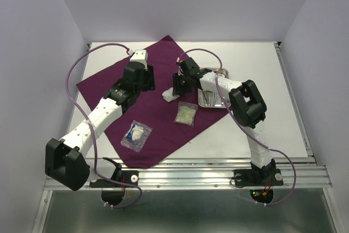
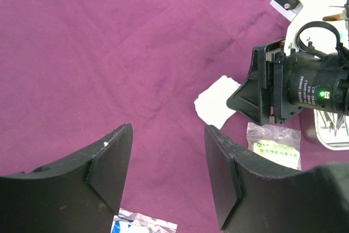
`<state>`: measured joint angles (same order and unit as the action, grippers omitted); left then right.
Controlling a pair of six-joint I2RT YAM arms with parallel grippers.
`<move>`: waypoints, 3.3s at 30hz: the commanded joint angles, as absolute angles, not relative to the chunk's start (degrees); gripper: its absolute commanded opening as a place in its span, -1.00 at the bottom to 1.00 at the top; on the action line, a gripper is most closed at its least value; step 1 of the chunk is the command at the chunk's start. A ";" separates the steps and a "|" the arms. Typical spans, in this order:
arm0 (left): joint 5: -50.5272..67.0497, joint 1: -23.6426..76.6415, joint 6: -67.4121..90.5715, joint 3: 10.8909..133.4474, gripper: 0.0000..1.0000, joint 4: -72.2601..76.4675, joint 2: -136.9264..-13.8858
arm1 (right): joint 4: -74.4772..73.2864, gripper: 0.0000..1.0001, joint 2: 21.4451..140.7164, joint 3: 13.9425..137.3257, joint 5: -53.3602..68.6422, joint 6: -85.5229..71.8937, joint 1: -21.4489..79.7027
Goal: Prepare the surgical pack
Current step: Pick up the medical item from the surgical kit, then place the medical item in the container.
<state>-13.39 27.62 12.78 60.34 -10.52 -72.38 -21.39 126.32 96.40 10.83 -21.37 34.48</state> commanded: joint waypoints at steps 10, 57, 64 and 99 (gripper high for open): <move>-12.66 27.33 13.27 59.33 0.33 -9.14 -71.19 | -18.90 -0.20 128.06 97.12 12.91 -21.36 33.13; -14.94 27.33 13.27 58.18 0.33 -9.32 -68.20 | -16.70 -0.99 112.07 94.22 10.63 -23.03 25.59; -15.03 27.33 13.18 59.06 0.33 -9.14 -68.73 | -16.61 -0.99 108.55 90.53 10.55 -23.20 17.24; -15.38 27.33 13.36 58.10 0.33 -9.67 -68.20 | -16.26 -0.92 115.67 84.73 6.33 -30.15 5.63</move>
